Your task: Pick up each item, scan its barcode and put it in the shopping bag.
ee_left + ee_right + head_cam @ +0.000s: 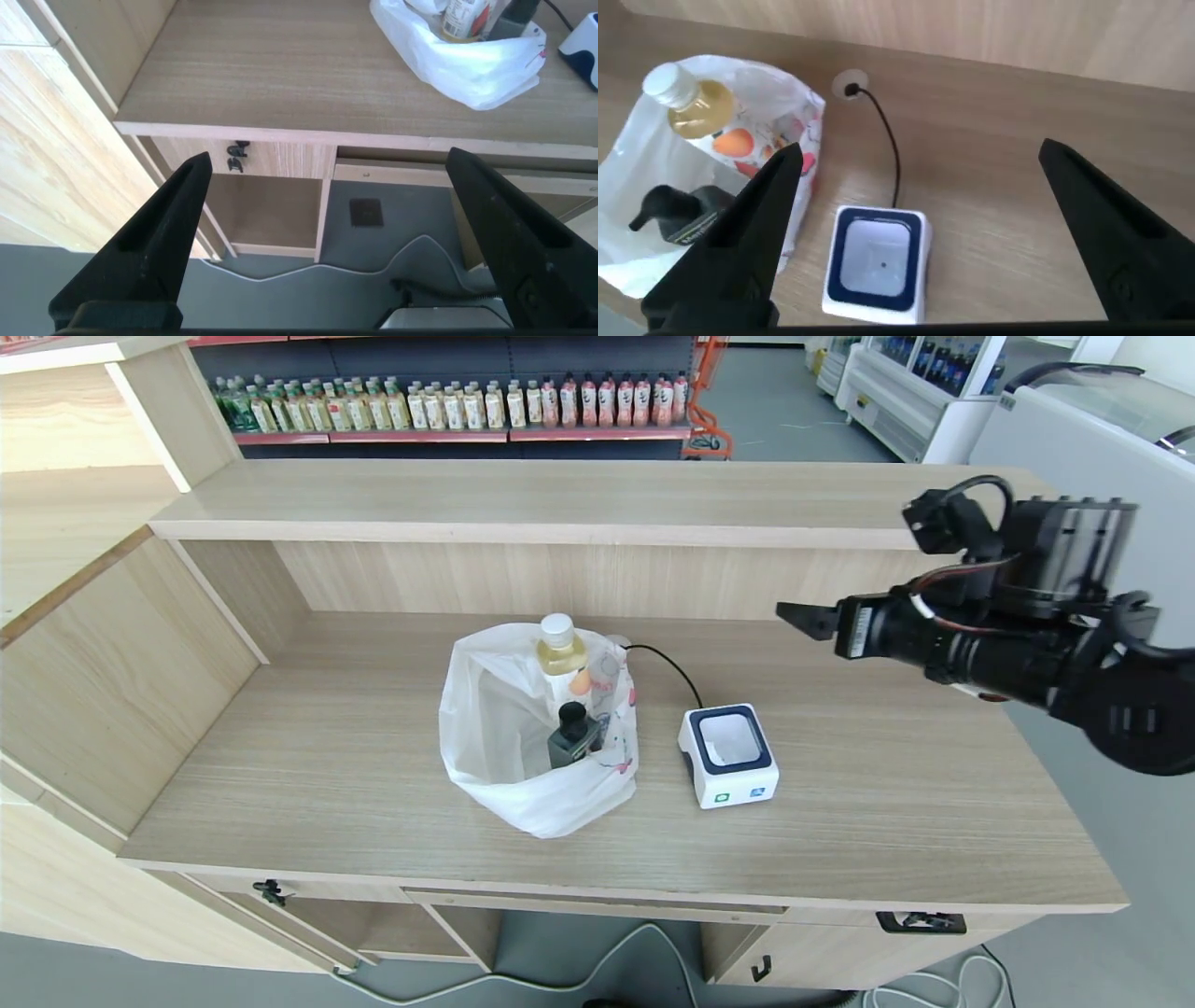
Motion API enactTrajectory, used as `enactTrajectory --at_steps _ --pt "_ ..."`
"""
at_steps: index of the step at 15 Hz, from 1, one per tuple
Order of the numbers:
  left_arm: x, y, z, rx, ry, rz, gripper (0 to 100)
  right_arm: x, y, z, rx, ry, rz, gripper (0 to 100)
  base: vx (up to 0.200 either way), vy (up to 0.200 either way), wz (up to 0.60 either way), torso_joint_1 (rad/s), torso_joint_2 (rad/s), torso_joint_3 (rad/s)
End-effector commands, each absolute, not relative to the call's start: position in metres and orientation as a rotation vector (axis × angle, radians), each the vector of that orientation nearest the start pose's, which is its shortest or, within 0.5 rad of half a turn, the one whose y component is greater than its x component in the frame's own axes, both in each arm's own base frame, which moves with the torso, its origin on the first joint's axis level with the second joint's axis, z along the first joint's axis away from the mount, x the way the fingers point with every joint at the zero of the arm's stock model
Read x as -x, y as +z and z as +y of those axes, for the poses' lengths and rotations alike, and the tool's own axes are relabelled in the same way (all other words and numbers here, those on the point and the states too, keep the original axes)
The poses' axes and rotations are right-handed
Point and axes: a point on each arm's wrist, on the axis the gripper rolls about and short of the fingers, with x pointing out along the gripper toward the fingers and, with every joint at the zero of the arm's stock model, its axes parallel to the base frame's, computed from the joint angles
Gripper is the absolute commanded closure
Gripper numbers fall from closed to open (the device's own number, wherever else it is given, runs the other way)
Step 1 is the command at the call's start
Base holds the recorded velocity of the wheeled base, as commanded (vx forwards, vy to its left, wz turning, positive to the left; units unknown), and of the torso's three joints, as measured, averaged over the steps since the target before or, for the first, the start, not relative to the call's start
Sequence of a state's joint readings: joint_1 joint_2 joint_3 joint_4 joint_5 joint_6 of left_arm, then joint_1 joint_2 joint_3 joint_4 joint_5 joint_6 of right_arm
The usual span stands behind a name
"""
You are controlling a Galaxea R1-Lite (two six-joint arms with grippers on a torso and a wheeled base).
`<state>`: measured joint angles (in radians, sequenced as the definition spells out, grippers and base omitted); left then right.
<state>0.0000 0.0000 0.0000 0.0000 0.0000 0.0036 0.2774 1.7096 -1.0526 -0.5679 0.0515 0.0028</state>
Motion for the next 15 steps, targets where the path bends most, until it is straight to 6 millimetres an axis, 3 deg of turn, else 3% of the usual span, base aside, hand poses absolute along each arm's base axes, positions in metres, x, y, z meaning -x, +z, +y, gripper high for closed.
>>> enactTrajectory --at_steps 1,3,7,9,12,14,15 --pt "0.023 0.075 0.000 -0.003 0.000 0.000 0 -0.228 0.262 0.035 0.022 0.080 0.082 0 0.000 0.000 0.00 0.000 0.00 0.000" --pt "0.023 0.075 0.000 -0.003 0.000 0.000 0 -0.174 0.243 0.018 0.029 -0.050 0.111 0 0.000 0.000 0.00 0.000 0.00 0.000" --pt "0.023 0.075 0.000 -0.003 0.000 0.000 0 -0.081 0.173 0.003 0.037 -0.145 0.143 0 0.000 0.000 0.00 0.000 0.00 0.000" --pt "0.023 0.075 0.000 -0.003 0.000 0.000 0 -0.050 0.153 -0.001 0.040 -0.164 0.146 0 0.000 0.000 0.00 0.000 0.00 0.000" --pt "0.023 0.075 0.000 -0.003 0.000 0.000 0 -0.014 0.138 -0.004 0.079 -0.151 0.171 0 0.000 0.000 0.00 0.000 0.00 0.000" --pt "0.023 0.075 0.000 -0.003 0.000 0.000 0 -0.010 0.138 -0.003 0.062 -0.097 0.140 0 0.000 0.000 0.00 0.000 0.00 0.000" --pt "0.023 0.075 0.000 -0.003 0.000 0.000 0 -0.003 0.131 -0.001 0.050 0.011 0.096 0 0.000 0.000 0.00 0.000 0.00 0.000"
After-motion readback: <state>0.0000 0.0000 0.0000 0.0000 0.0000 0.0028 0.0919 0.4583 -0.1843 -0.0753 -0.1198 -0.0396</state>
